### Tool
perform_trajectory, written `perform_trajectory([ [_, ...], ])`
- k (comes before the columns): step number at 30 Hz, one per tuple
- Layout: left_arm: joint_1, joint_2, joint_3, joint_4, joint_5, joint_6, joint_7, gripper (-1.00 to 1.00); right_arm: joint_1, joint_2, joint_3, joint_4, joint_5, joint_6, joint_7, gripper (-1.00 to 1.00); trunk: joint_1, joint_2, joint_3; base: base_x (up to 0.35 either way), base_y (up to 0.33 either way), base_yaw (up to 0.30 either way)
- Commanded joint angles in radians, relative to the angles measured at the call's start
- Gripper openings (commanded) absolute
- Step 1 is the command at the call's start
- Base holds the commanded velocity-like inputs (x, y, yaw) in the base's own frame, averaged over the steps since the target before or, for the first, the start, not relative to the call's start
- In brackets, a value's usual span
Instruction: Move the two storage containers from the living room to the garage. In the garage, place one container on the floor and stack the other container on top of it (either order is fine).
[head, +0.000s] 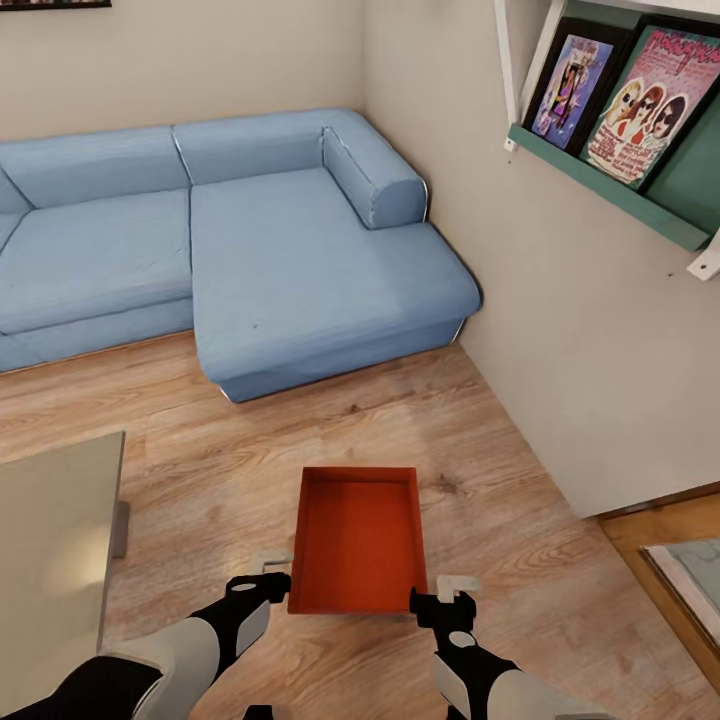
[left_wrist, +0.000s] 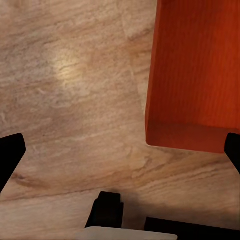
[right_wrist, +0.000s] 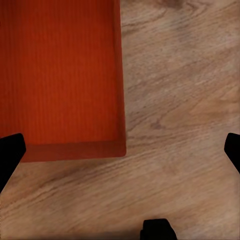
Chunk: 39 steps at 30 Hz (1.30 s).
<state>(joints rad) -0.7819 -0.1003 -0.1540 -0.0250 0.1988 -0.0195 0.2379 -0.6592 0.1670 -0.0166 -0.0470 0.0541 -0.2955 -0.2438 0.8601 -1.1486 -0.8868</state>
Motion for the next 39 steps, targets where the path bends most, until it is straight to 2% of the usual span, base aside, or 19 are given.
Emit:
perform_trajectory([
  [1, 0.000, 0.000, -0.009, 0.000, 0.010, -0.002, 0.003, 1.00, 0.000, 0.001, -0.001, 0.001, 0.006, -0.002, -0.004, 1.00, 0.000, 0.000, -0.001, 0.003, 0.000, 0.000],
  [34, 0.000, -0.006, -0.017, -0.002, 0.008, -0.002, 0.000, 1.00, 0.000, -0.004, -0.002, 0.001, 0.004, -0.002, 0.002, 1.00, 0.000, 0.000, -0.001, 0.000, 0.000, 0.020],
  [36, 0.000, -0.030, -0.021, -0.001, -0.015, -0.003, 0.000, 1.00, 0.000, -0.005, -0.001, 0.001, 0.008, -0.003, 0.003, 1.00, 0.000, 0.000, -0.001, 0.000, 0.000, 0.000],
  [39, 0.000, -0.039, -0.022, 0.000, -0.065, -0.004, 0.001, 1.00, 0.000, -0.007, 0.000, 0.001, 0.009, -0.004, 0.017, 1.00, 0.000, 0.000, -0.001, 0.000, 0.000, 0.000],
])
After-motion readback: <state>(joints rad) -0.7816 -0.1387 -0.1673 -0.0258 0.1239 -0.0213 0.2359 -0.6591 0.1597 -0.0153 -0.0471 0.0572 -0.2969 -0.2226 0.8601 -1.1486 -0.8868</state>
